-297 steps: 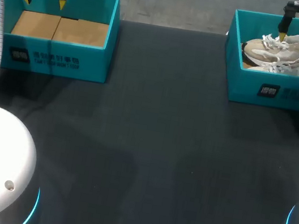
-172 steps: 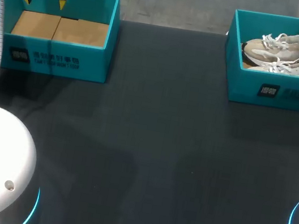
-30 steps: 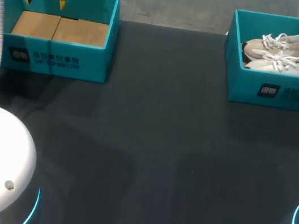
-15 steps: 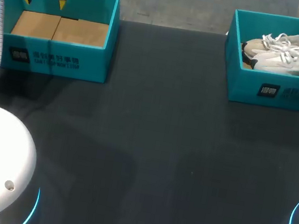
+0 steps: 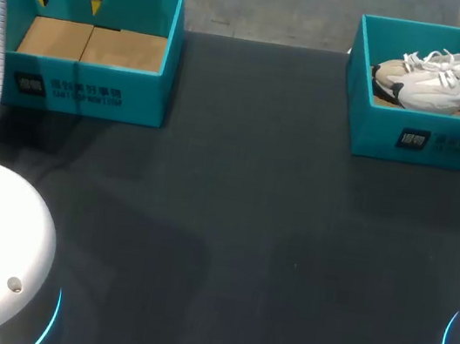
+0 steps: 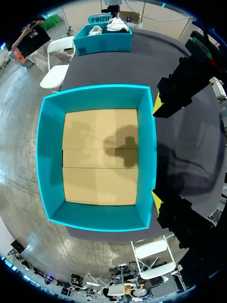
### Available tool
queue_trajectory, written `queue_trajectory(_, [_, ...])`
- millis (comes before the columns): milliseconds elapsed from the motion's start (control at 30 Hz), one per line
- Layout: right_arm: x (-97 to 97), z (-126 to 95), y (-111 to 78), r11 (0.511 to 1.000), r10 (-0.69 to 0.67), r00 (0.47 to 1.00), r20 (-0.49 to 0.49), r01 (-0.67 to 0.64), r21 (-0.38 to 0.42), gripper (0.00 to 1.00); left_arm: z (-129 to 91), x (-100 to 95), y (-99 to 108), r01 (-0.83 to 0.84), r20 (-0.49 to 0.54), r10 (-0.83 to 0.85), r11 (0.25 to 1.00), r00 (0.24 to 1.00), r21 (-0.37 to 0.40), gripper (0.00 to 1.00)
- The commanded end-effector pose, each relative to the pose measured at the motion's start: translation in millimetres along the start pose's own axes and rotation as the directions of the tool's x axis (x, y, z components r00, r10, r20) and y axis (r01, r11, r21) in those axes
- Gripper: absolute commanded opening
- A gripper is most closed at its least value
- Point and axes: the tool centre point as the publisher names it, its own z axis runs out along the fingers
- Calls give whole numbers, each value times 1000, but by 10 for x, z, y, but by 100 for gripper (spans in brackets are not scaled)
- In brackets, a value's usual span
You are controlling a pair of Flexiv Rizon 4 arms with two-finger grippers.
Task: Take the shoe out of the shoebox, open the shoe tongue, remove and reinsert the insole, then place the shoe into the shoebox
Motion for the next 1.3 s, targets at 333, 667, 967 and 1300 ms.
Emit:
queue_trajectory(333, [49,-3,20,991,131,991,25,-131,7,0,0,0,0,0,0,0,1000,1000,0,100])
queue_trajectory(667, [39,-82,-68,976,215,976,20,-215,-17,0,0,0,0,0,0,0,1000,1000,0,100])
queue_trajectory(967, [-35,-232,-167,953,302,952,47,-301,-27,0,0,0,0,0,0,0,1000,1000,0,100])
queue_trajectory(1300, [-106,-731,-315,926,378,925,44,-376,-45,0,0,0,0,0,0,0,1000,1000,0,100])
